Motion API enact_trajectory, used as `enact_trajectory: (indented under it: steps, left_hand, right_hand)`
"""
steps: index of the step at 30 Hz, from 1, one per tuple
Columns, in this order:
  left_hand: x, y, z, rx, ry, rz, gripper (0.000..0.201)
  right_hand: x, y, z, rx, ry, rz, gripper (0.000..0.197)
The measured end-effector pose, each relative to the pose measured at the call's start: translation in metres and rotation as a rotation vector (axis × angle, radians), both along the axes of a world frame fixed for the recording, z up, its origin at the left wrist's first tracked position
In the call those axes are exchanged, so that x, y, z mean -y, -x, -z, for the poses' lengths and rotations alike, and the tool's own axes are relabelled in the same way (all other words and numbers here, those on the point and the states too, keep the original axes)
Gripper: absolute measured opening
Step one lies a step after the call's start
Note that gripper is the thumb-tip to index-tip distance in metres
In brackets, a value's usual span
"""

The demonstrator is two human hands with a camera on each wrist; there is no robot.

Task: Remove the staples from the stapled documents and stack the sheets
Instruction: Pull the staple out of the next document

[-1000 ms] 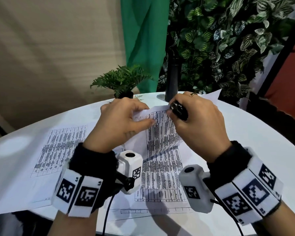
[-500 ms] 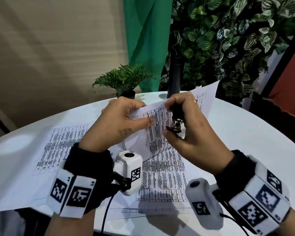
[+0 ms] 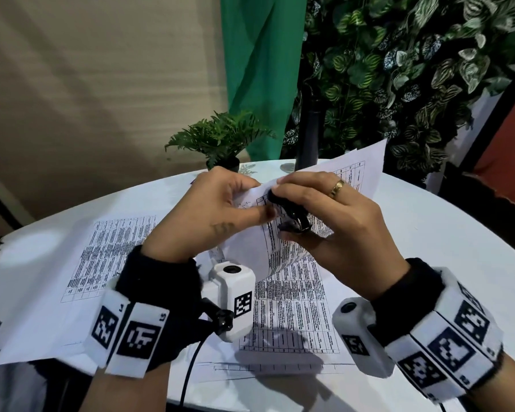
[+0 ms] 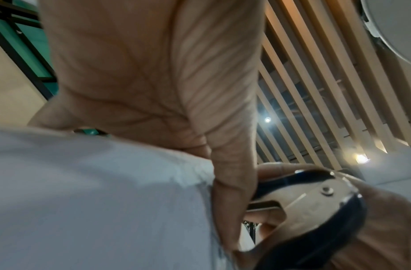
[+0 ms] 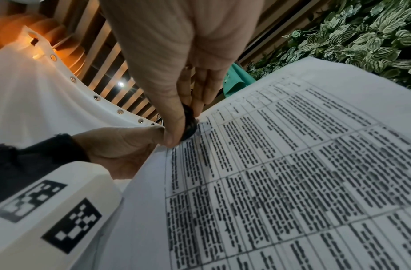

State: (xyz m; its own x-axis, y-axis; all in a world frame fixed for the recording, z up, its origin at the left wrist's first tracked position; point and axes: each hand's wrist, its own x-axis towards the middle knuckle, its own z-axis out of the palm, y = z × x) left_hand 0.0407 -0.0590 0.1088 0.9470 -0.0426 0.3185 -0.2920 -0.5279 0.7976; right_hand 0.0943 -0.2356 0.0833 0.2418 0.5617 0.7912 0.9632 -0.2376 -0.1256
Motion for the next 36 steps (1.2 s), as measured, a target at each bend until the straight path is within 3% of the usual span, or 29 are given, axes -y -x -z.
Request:
enact_trajectory:
  steps: [7, 14, 21, 30, 36]
  left_hand:
    - [0.0041, 0.0022, -0.0025, -0.003, 0.025, 0.013, 0.029]
    - [0.0038, 0.0024, -0.0008, -0.010, 0.062, 0.035, 0.037]
    - [0.0012, 0.0038, -0.0042, -0.057, 0.185, 0.109, 0.026]
    - [-0.0030, -0.0012, -0.0023, -0.071, 0.247, 0.133, 0.026]
    - [0.0001, -0.0014, -0.0017, -0.027, 0.272, 0.105, 0.019]
  right_hand:
    - [-0.0003, -0.0016, -0.0005, 0.017, -0.004, -0.013, 0.033]
    - [-0.0004, -0.0036, 0.0003, 0.018, -0.011, -0.021, 0.032]
    - [-0.0025, -0.0053, -0.0012, 0.047, -0.054, -0.035, 0.019]
    - [-0.0006, -0.0027, -0.0041, -0.213, -0.149, -0.109, 0.025]
    - [0.0041, -0.0027, -0.0064, -0.508, -0.294, -0.223, 0.035]
